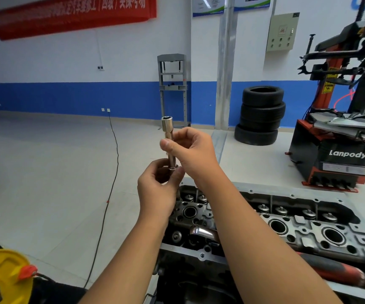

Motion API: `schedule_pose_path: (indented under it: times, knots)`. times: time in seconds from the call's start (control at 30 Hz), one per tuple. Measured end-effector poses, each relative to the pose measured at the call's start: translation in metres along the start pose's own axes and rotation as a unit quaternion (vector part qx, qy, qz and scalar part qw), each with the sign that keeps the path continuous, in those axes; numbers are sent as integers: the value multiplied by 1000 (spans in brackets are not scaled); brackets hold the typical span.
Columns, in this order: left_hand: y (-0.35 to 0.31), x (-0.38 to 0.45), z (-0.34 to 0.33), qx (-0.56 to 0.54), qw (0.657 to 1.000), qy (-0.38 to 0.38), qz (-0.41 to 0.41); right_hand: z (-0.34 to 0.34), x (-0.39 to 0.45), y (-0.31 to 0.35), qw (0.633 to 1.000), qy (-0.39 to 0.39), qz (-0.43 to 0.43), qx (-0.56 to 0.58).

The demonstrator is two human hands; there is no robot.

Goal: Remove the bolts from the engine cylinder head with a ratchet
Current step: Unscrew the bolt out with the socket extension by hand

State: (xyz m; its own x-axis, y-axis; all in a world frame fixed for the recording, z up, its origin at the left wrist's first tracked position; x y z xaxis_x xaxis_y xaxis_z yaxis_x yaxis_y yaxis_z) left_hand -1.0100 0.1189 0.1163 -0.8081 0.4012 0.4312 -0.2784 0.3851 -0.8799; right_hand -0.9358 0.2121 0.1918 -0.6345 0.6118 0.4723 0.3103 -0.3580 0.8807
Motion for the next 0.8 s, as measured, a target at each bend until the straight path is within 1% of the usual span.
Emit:
schedule_pose_path:
  times: [0.1, 0.13, 0.2, 0.3, 0.4, 0.5, 0.63, 0.7, 0.8]
  knots:
    - [1, -1, -5, -50, 998, 20, 33, -1, 2, 0, 1000, 2, -4, -1]
    - [1, -2, -7, -52, 997, 30, 38, -1, 2, -1, 1000, 8, -4, -4]
    - [-1, -2, -9, -31, 998, 36, 28, -3, 2, 0, 1000, 21, -8, -9]
    - [-4, -2, -4, 2, 1000, 10, -4, -6, 0, 0, 999, 40, -15, -2]
    - [-4, -1, 0, 12, 1000, -10, -11, -3, -1, 0, 999, 30, -12, 1]
    - [-3, -1, -1, -2, 1000, -4, -4, 1, -2, 0, 1000, 7, -14, -2]
    - [-1, -3, -10, -44, 998, 39, 27, -1, -1, -1, 999, 16, -25, 19]
    - [-3, -4, -13, -36, 998, 49, 22, -3, -1, -1, 999, 32, -33, 13]
    - [-5, -3, -8, 2, 1000, 26, -5, -4, -2, -1, 998, 47, -32, 10]
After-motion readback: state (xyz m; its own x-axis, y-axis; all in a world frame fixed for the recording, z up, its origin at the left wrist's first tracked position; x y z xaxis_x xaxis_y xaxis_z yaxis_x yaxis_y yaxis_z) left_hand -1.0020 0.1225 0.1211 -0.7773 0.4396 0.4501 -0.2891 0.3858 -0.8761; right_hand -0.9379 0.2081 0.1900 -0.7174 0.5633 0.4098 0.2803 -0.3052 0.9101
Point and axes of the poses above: each hand's wrist, its own x-axis towards the middle knuckle, its own z-axis out of the back of the hand, y = z × x, the point moved 6 cm from there along x, towards the middle knuckle, and after that the axes turned 5 degrees about -x, right-handed, at the moved point
